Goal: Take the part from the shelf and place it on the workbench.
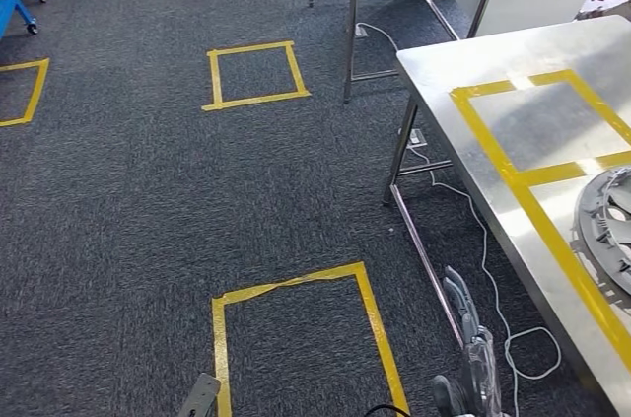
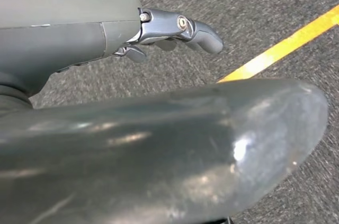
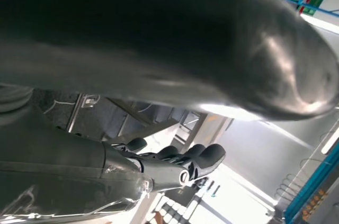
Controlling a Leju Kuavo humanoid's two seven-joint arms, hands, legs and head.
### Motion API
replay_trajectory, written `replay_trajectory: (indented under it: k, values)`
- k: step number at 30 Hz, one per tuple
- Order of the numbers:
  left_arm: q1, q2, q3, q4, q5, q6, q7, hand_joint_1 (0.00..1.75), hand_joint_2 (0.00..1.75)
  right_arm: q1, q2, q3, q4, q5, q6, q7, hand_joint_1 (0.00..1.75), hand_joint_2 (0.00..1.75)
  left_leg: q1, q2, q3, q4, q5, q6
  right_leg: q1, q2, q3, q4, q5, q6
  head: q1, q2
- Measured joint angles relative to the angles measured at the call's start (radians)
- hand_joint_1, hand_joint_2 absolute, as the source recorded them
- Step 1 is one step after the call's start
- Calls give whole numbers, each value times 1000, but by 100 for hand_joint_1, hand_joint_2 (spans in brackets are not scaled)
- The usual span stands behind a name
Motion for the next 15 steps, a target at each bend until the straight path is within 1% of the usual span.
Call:
replay_trajectory:
  k: [1,2,3,4,5,6,7,8,9,10,11,12,13,14,15]
  values:
    - [0,0,0,0,0,0,-1,0,0,2,1,-2,0,0,1,0,0,0,1,-10,-3,-2,4,-6,2,-5,2,-6,0,1,0,0]
    - [1,0,0,0,0,0,-2,0,0,4,1,-4,1,0,2,-1,0,0,3,-18,-6,-2,7,-11,3,-16,0,-10,2,-2,1,0]
    - [3,0,0,0,0,0,-2,0,0,4,2,-6,1,-1,4,-2,0,0,4,-9,-10,2,4,-15,2,-27,2,-14,4,-6,2,0]
    - [4,0,0,0,0,0,-3,0,0,5,4,-8,1,-2,5,-3,0,0,3,10,-20,19,-10,-18,2,-41,4,-18,8,-12,0,0]
    - [4,0,0,0,0,0,-3,0,0,7,6,-10,1,-2,7,-4,0,0,3,36,-38,57,-36,-21,0,-55,7,-22,11,-17,-2,0]
    - [3,0,0,0,0,0,-4,0,0,9,8,-12,2,-2,9,-6,0,0,2,63,-64,115,-72,-24,0,-69,8,-23,12,-20,-5,0]
    - [3,0,0,0,-1,0,-4,0,0,12,9,-13,3,-2,10,-7,0,0,1,77,-95,184,-109,-28,0,-85,7,-23,12,-22,-7,0]
    - [3,1,0,0,-2,0,-4,0,0,13,9,-15,5,-2,12,-7,0,0,2,84,-123,246,-133,-32,0,-101,7,-23,10,-22,-7,0]
    - [4,1,0,0,-2,0,-4,0,0,14,9,-15,7,-1,13,-8,0,0,3,87,-139,283,-139,-35,0,-116,8,-23,8,-21,-7,0]
    - [5,2,0,0,-3,0,-4,0,0,14,10,-16,8,-1,14,-8,0,0,5,89,-137,287,-127,-38,-1,-131,11,-23,4,-19,-7,0]
    - [6,2,0,0,-3,0,-4,0,0,14,10,-17,10,0,15,-8,0,0,6,95,-116,252,-98,-40,-2,-145,16,-23,-1,-16,-7,0]
    - [7,3,0,0,-3,0,-4,0,0,13,11,-18,10,0,15,-8,0,0,6,113,-82,193,-65,-41,-3,-158,23,-23,-8,-11,-7,0]
    - [7,2,0,0,-3,0,-4,0,0,14,12,-19,10,1,16,-9,0,0,5,142,-44,131,-40,-44,-1,-169,29,-22,-17,-4,-8,0]
    - [6,2,0,0,-3,0,-5,0,0,14,14,-20,11,1,17,-9,0,0,2,168,-14,82,-26,-40,2,-180,36,-21,-26,3,-9,0]
    - [5,1,0,0,-3,0,-5,0,0,14,14,-20,11,2,17,-9,0,0,0,187,5,51,-29,-32,6,-191,42,-19,-35,10,-8,0]
